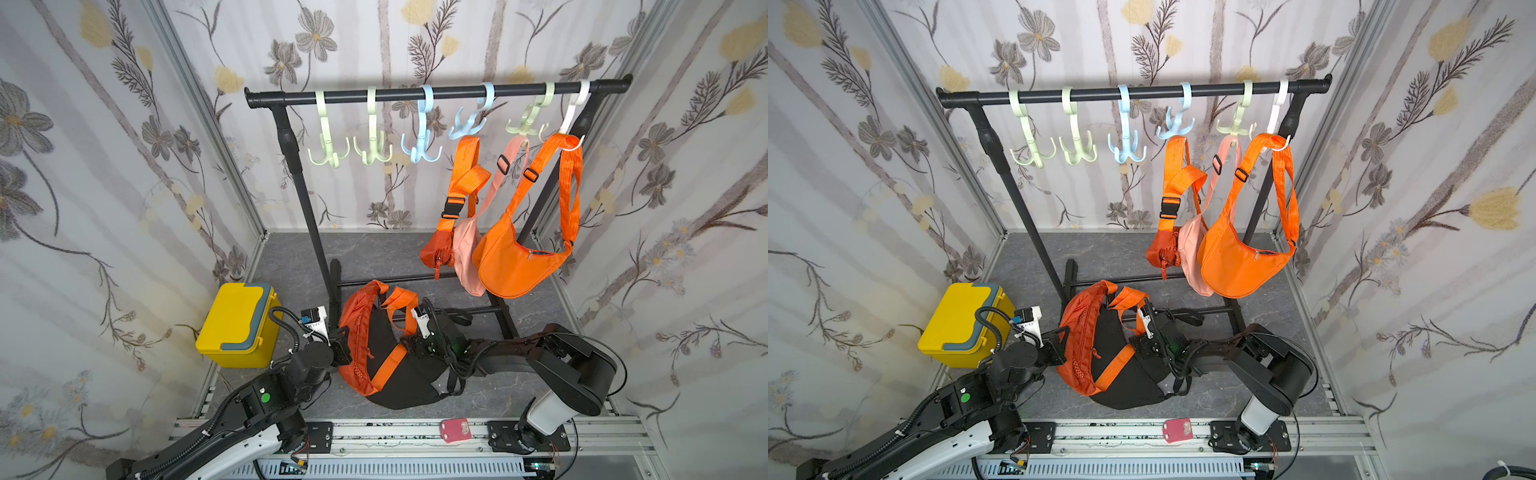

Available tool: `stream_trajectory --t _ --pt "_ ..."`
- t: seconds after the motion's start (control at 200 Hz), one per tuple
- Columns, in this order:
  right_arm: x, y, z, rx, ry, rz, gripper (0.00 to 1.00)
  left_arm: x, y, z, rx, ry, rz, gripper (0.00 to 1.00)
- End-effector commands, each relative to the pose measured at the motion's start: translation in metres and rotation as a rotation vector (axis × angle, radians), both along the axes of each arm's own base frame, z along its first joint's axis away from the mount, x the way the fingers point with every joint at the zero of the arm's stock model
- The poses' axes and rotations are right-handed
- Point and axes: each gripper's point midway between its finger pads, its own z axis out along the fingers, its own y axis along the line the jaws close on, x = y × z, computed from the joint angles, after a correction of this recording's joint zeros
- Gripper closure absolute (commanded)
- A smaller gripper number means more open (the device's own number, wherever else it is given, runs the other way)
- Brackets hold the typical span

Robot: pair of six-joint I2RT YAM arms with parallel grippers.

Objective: Hang the bag on a hook
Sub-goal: Pick up the bag from the bag.

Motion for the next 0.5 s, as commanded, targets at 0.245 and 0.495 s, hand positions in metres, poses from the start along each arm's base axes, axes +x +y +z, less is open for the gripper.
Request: stream_trajectory --t 0.245,0.495 --pt "0.008 0.013 0.017 0.059 -0.024 0.007 1.00 -0.002 0.019 0.011 -0.075 -0.040 0.070 1.00" --pt "-0.006 -0.011 0.124 0.096 -0.227 -0.017 1.00 -0.019 0.059 0.073 -0.310 -0.289 0.116 1.00"
